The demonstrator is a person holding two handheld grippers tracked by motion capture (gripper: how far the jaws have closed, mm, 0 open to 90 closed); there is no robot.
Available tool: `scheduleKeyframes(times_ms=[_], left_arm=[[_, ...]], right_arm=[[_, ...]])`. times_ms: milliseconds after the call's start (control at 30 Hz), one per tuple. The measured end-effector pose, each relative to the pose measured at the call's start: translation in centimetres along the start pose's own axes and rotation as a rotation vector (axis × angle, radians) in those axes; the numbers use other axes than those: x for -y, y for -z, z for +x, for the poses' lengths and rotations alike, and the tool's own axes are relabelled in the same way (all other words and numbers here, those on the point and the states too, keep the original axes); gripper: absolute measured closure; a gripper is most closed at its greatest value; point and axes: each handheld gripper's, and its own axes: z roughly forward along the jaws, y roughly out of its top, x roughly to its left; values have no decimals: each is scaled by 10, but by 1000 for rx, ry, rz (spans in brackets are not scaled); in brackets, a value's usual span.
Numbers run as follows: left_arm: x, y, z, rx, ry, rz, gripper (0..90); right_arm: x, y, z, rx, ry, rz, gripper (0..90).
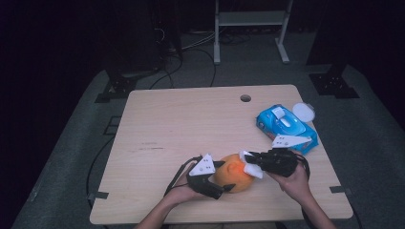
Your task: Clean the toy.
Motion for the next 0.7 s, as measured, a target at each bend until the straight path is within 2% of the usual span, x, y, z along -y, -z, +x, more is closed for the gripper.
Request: scheduleKeyframes(times_ms=[33, 67, 133, 167, 200, 233, 267, 333, 367, 433, 467, 500, 533, 567, 633, 667, 700], left_arm=[[1, 1, 5, 27, 47, -39, 174], [2, 2, 7, 29, 61, -55, 160], [5, 0, 8, -4, 41, -45, 116], [5, 0, 8, -4, 41, -45, 95], [5, -3, 6, -15, 21, -25, 93], [5, -4, 4, -25, 15, -15, 98], [3, -4, 1, -39, 3, 1, 137], [-3, 1, -1, -70, -10, 9, 279], [-6, 3, -2, -83, -23, 9, 319], [-13, 7, -4, -112, -45, 10, 351], [-13, 7, -4, -112, -45, 10, 359], [-18, 11, -6, -160, -94, 27, 364], [-20, 12, -7, -191, -114, 37, 366], [-22, 13, -7, -252, -144, 61, 366], [-21, 11, -7, -342, -176, 101, 364], [-19, 9, -7, -360, -184, 120, 359], [-16, 5, -7, -361, -189, 137, 349]], right_arm=[[2, 1, -4, -9, -24, -3, 801], [3, 2, -5, -10, -32, -2, 802], [1, 2, 1, -20, -18, -3, 803], [1, 2, 1, -20, -18, -3, 803], [-2, -3, 9, -39, 4, -1, 802], [-3, -4, 11, -36, 12, 3, 802], [-4, -6, 13, -36, 16, 5, 801], [-4, -6, 15, -29, 10, -7, 802], [-4, -4, 15, -21, 3, -19, 802], [-5, -1, 14, -18, -14, -45, 803], [-6, 1, 14, -16, -24, -61, 803], [-7, 1, 13, -17, -26, -63, 803], [-7, 1, 12, -23, -28, -64, 803], [-7, -1, 12, -28, -33, -64, 804], [-5, -5, 10, -40, -46, -51, 803], [-4, -8, 10, -42, -47, -44, 803], [-4, -9, 9, -40, -48, -40, 803]])
